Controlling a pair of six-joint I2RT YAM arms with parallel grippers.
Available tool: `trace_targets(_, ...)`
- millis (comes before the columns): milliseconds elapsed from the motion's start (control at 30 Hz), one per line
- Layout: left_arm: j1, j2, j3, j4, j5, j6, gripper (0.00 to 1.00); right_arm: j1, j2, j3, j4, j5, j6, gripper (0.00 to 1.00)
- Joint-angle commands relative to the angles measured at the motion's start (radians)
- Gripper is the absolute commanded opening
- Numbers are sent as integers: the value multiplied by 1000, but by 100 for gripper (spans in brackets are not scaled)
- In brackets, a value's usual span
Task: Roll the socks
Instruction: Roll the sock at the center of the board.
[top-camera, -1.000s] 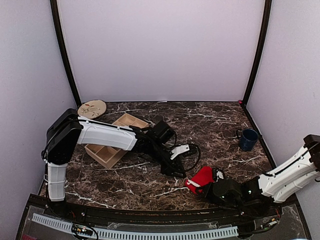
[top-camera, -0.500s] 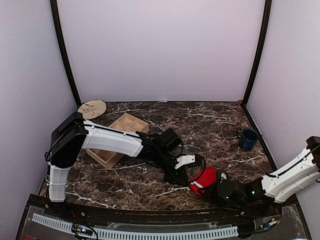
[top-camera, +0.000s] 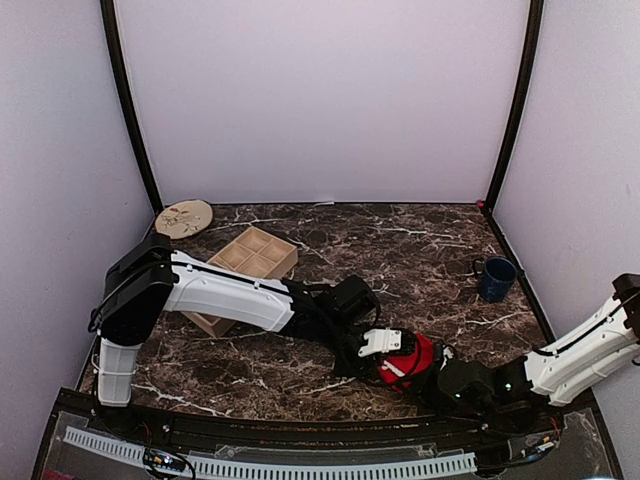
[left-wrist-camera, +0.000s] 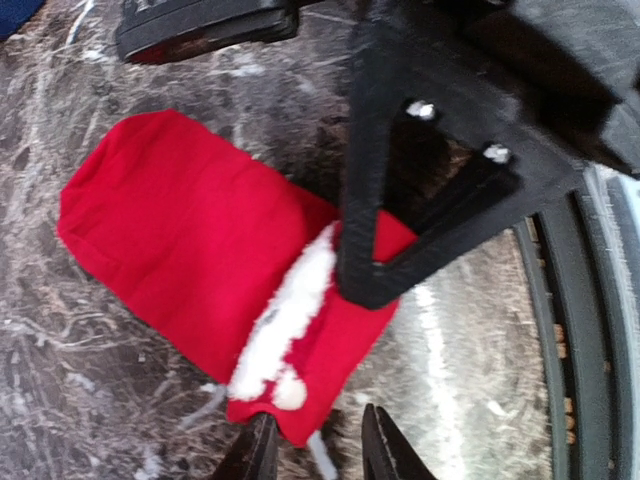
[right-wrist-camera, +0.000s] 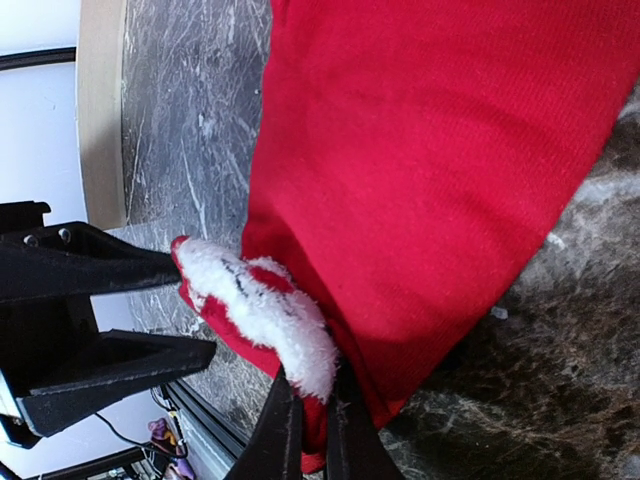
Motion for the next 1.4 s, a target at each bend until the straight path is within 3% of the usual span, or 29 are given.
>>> trace_targets(0, -13, -4, -15, 66, -147, 24, 33, -6, -28, -25, -13, -14, 10, 0)
trace_targets(567, -91, -69, -74, 124, -190, 129, 33, -6, -89, -68, -23, -21, 25, 0)
trace_targets(1000, -143, -66, -107, 221, -366, 232, 34, -7, -93, -58, -27, -50, -3, 0)
trace_targets(1367, -145, -14, -78, 150, -303, 236, 23, -7, -140, -61, -73, -66, -17, 0)
